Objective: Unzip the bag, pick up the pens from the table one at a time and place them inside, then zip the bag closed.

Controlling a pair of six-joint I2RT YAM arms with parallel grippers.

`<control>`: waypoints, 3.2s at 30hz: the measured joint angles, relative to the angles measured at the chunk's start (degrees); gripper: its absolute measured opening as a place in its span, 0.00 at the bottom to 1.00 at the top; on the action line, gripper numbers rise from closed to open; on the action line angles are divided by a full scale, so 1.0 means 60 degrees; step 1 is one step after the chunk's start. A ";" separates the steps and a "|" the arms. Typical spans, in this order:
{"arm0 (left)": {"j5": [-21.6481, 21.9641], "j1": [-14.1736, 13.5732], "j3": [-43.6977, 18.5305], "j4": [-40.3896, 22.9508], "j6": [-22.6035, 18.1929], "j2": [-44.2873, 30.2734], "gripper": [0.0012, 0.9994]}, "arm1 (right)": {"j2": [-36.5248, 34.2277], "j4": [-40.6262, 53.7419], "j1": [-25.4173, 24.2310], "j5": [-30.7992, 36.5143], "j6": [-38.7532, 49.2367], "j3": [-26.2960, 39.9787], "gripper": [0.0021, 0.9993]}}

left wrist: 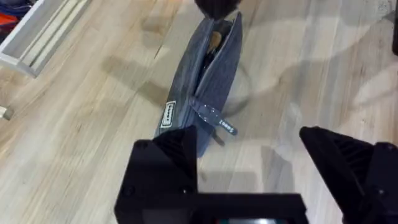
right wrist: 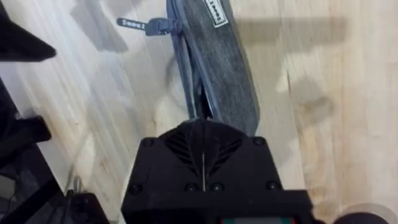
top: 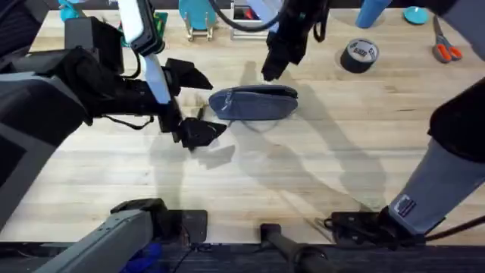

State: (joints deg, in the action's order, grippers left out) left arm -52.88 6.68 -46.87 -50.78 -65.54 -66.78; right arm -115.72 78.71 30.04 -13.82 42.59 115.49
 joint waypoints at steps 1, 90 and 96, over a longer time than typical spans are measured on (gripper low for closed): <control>0.0000 0.0000 0.0000 0.0000 0.0000 0.0000 0.99 | -0.0007 -0.0086 0.0000 0.0001 0.0011 -0.0132 0.03; 0.0007 0.0000 0.0000 0.0000 0.0001 0.0000 0.99 | -0.0032 -0.1689 -0.0010 -0.0595 0.0580 -0.2440 1.00; 0.0010 0.0000 0.0000 0.0000 0.0121 0.0000 0.99 | -0.0031 -0.0127 -0.0133 -0.0479 0.0366 -0.0667 1.00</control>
State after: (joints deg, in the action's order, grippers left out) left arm -52.83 6.68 -46.87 -50.78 -64.81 -66.78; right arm -115.91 77.94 29.24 -16.70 44.79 111.49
